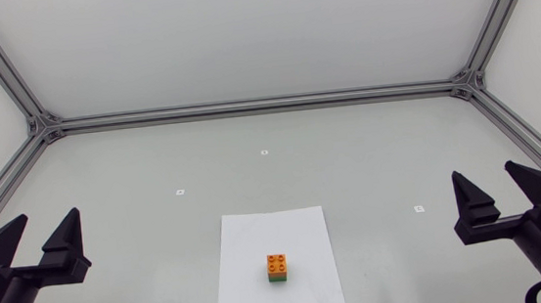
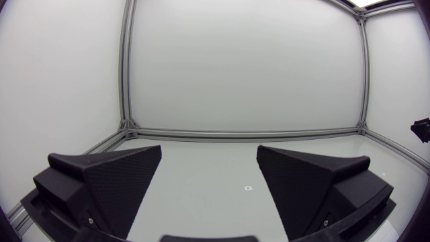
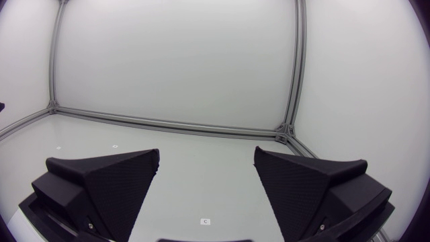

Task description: Pick up the orange 2x2 brick with the right arm and stack it on top of the green 2x2 brick in the center

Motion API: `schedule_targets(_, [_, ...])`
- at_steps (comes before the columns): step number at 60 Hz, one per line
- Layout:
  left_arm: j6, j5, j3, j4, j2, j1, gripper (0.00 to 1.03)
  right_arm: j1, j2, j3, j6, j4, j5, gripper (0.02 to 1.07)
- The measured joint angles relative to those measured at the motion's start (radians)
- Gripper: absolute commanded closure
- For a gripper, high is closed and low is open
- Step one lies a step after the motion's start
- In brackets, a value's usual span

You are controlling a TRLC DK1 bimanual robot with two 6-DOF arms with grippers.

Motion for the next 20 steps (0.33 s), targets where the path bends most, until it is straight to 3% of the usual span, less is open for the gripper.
schedule_targets(20, [0.0,0.0,0.0,0.0,0.0,0.0,0.04,0.0,-0.044,-0.053,0.055,0.056,-0.003,0.07])
